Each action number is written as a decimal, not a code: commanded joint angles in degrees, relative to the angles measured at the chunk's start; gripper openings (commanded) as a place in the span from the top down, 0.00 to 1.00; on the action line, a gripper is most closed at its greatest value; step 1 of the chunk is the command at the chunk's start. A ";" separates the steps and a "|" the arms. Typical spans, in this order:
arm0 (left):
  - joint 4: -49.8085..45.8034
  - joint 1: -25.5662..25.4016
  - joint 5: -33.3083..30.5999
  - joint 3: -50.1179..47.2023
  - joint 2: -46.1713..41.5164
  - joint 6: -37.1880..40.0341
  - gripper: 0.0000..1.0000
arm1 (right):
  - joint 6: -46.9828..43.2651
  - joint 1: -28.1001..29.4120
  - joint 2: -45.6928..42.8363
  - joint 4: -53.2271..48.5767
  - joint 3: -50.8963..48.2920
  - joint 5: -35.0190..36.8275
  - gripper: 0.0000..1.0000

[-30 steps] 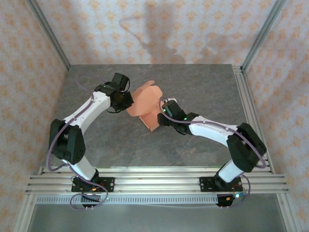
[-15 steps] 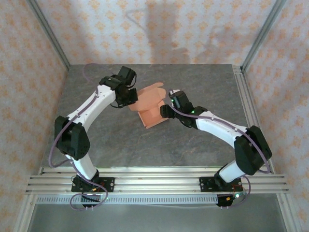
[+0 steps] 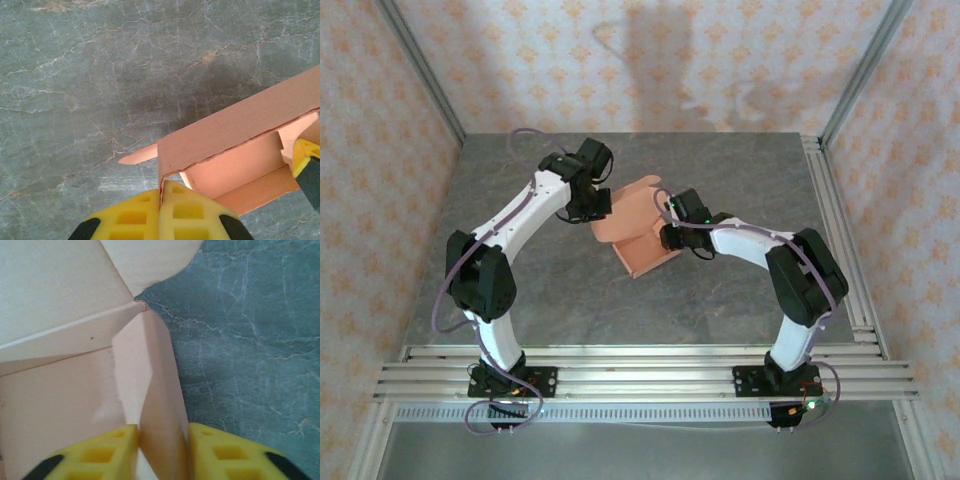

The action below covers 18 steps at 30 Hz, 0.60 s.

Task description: Fold the paper box

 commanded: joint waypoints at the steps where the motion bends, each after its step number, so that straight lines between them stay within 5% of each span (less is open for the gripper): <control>1: -2.55 -0.75 -1.83 2.16 0.68 0.97 1.00 | -2.70 -0.25 1.08 -0.65 2.18 -0.97 0.77; 5: -2.16 -0.90 -1.37 2.15 0.58 0.78 1.00 | -3.32 -0.26 1.80 -1.48 2.17 -0.24 0.92; 8: -1.58 -0.99 -0.92 2.14 0.42 0.47 0.90 | -3.35 -0.22 2.33 -2.44 2.52 -0.25 0.96; 18: 3.56 -1.04 -6.53 -1.51 -6.93 -1.82 0.14 | -4.11 1.43 1.74 -2.91 1.25 8.66 1.00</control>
